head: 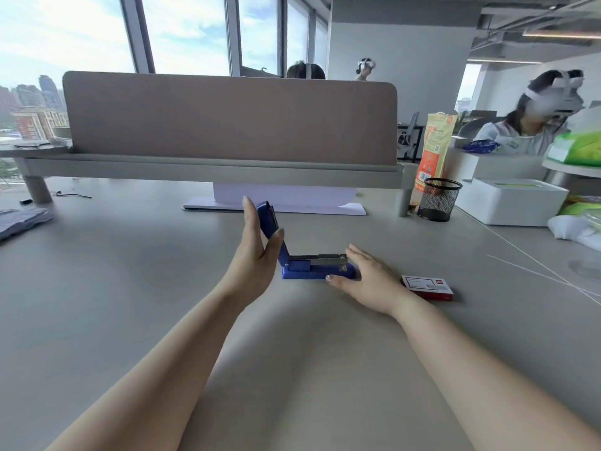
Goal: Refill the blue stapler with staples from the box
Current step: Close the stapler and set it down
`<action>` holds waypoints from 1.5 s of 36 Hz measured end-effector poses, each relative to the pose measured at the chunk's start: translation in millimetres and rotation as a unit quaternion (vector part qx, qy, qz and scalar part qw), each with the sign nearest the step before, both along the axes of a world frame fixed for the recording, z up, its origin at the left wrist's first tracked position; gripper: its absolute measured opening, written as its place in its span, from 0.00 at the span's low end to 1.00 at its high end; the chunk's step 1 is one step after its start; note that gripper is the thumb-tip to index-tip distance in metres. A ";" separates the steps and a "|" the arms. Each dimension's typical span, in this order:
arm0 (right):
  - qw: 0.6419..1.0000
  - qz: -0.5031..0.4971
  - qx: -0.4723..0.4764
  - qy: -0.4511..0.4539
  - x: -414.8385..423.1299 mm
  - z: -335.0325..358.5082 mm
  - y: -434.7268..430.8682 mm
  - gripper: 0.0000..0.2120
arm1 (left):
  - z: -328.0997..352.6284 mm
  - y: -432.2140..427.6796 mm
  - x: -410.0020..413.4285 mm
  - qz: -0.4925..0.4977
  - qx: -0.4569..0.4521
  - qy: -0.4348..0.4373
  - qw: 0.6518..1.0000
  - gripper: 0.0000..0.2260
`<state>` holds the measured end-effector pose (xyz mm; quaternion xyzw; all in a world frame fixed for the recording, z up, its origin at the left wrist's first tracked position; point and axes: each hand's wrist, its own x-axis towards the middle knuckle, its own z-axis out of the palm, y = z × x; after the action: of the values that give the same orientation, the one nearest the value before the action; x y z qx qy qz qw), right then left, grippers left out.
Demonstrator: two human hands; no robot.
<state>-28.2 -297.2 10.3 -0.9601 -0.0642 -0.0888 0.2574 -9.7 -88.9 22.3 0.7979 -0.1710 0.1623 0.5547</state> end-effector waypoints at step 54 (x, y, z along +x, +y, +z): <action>0.996 -0.016 -0.059 -0.062 -32.8 -5.2 -35.5 0.27 | -34.0 -37.8 -10.5 0.046 0.468 -0.130 0.873 0.33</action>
<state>-61.0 -332.7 5.0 -0.9670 -0.0697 -0.1489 0.1945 -20.3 -126.7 -11.7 0.9429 -0.2606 0.1905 0.0817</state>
